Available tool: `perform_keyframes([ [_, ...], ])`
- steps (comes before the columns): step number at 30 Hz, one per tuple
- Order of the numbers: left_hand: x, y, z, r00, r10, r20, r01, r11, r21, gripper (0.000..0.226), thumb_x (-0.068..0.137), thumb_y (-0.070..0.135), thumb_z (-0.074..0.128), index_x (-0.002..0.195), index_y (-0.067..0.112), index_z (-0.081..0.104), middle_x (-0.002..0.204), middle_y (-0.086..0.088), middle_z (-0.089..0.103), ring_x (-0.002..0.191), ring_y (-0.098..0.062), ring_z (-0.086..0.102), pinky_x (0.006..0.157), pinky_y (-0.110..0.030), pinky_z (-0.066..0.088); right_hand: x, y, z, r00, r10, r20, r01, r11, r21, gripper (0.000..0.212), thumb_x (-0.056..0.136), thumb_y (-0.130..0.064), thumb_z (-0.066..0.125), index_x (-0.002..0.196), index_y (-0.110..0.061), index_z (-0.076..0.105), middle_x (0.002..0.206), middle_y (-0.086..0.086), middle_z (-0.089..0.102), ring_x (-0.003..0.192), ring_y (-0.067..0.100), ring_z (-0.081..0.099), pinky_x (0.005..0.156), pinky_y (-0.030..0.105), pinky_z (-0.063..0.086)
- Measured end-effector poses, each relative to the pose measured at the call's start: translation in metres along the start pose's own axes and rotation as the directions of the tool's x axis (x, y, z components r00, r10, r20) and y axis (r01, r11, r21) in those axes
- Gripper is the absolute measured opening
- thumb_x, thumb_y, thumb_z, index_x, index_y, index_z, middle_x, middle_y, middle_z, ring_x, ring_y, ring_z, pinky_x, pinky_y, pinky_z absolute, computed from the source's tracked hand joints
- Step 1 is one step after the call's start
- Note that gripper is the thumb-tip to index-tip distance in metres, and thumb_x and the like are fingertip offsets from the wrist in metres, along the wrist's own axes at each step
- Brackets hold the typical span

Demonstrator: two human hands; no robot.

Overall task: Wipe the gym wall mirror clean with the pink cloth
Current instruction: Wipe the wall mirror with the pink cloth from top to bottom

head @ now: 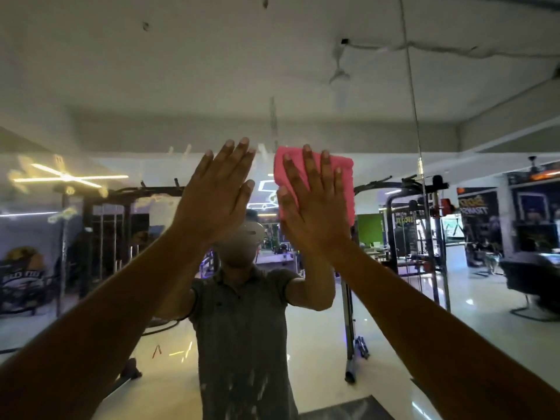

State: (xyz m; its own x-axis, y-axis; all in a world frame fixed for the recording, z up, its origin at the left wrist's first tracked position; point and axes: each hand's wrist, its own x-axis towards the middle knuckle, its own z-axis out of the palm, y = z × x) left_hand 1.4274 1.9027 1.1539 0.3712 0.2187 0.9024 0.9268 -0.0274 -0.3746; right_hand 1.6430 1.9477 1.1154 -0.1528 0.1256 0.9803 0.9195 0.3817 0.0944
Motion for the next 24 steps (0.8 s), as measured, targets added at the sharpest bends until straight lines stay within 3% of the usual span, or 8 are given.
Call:
perform_keyframes([
  [3,-0.002,-0.004,0.001,1.0,0.008,-0.004,-0.008,1.0,-0.011,0.065,0.118,0.046,0.027,0.174,0.02,0.01,0.182,-0.001,0.003,0.168,-0.018,-0.003,0.134,-0.039,-0.006,-0.028,0.024,0.002,0.99,-0.125,0.067,0.126,0.992,-0.009,0.069,0.115,-0.06,0.012,0.177,-0.029,0.006,0.185,0.008,-0.006,0.17,0.035,-0.008,0.136,0.064,0.0],
  [7,-0.003,-0.006,0.002,1.0,0.01,-0.006,-0.01,1.0,-0.022,0.065,0.118,0.047,0.028,0.175,0.022,0.01,0.182,0.002,0.003,0.167,-0.015,-0.006,0.133,-0.036,-0.01,0.017,0.032,-0.01,0.999,-0.014,-0.034,0.012,0.998,-0.061,0.069,0.114,-0.064,0.008,0.173,-0.029,0.006,0.181,0.023,0.014,0.165,0.052,0.012,0.13,0.078,0.01],
  [9,-0.003,-0.005,0.004,1.0,0.0,-0.003,0.0,1.0,-0.022,0.065,0.117,0.048,0.027,0.175,0.022,0.011,0.182,0.001,0.003,0.167,-0.016,-0.005,0.133,-0.037,-0.01,0.031,0.005,-0.014,0.998,0.056,-0.025,-0.057,0.998,-0.029,0.071,0.112,-0.065,0.006,0.174,-0.03,0.003,0.182,0.021,0.008,0.166,0.051,0.007,0.132,0.074,0.007],
  [12,-0.006,-0.002,0.004,1.0,-0.024,-0.007,0.024,0.999,-0.035,0.064,0.117,0.049,0.026,0.174,0.023,0.013,0.182,0.001,0.006,0.168,-0.017,-0.002,0.135,-0.04,-0.007,0.001,-0.005,0.0,0.997,-0.072,0.012,0.072,0.996,-0.047,0.069,0.116,-0.058,0.019,0.177,-0.029,0.003,0.184,0.012,-0.008,0.169,0.039,-0.009,0.136,0.062,-0.003],
  [14,-0.012,-0.002,0.002,0.999,-0.032,-0.015,0.031,0.999,-0.044,0.064,0.117,0.048,0.027,0.174,0.022,0.015,0.182,0.0,0.009,0.168,-0.018,0.001,0.135,-0.041,-0.004,-0.013,0.018,0.003,0.99,-0.137,0.033,0.138,0.99,-0.026,0.069,0.116,-0.058,0.022,0.177,-0.029,0.006,0.184,0.009,-0.009,0.17,0.035,-0.01,0.136,0.063,-0.002],
  [17,-0.019,-0.003,0.002,0.999,-0.029,-0.034,0.027,0.998,-0.055,0.063,0.117,0.046,0.028,0.174,0.022,0.017,0.182,0.0,0.011,0.168,-0.017,0.002,0.136,-0.041,-0.002,0.015,0.026,-0.001,0.999,-0.032,0.005,0.032,0.999,-0.008,0.068,0.115,-0.059,0.019,0.176,-0.033,0.006,0.185,0.009,-0.006,0.17,0.037,-0.008,0.135,0.065,0.001],
  [20,-0.019,-0.003,0.002,0.998,-0.042,-0.05,0.037,0.996,-0.084,0.06,0.117,0.043,0.033,0.173,0.023,0.022,0.181,0.001,0.015,0.168,-0.017,0.006,0.136,-0.041,0.0,0.024,-0.013,0.003,0.996,0.08,-0.04,-0.079,0.997,0.009,0.066,0.116,-0.057,0.018,0.176,-0.033,0.005,0.184,0.01,-0.005,0.169,0.039,-0.007,0.136,0.061,-0.003],
  [24,-0.02,-0.001,-0.003,0.998,-0.046,-0.051,0.04,0.992,-0.116,0.059,0.117,0.04,0.035,0.172,0.021,0.026,0.18,-0.001,0.019,0.168,-0.019,0.011,0.137,-0.046,0.008,-0.019,0.007,0.006,0.986,-0.163,0.042,0.163,0.986,-0.017,0.068,0.116,-0.057,0.022,0.177,-0.03,0.008,0.184,0.01,-0.007,0.17,0.036,-0.008,0.136,0.061,-0.003],
])
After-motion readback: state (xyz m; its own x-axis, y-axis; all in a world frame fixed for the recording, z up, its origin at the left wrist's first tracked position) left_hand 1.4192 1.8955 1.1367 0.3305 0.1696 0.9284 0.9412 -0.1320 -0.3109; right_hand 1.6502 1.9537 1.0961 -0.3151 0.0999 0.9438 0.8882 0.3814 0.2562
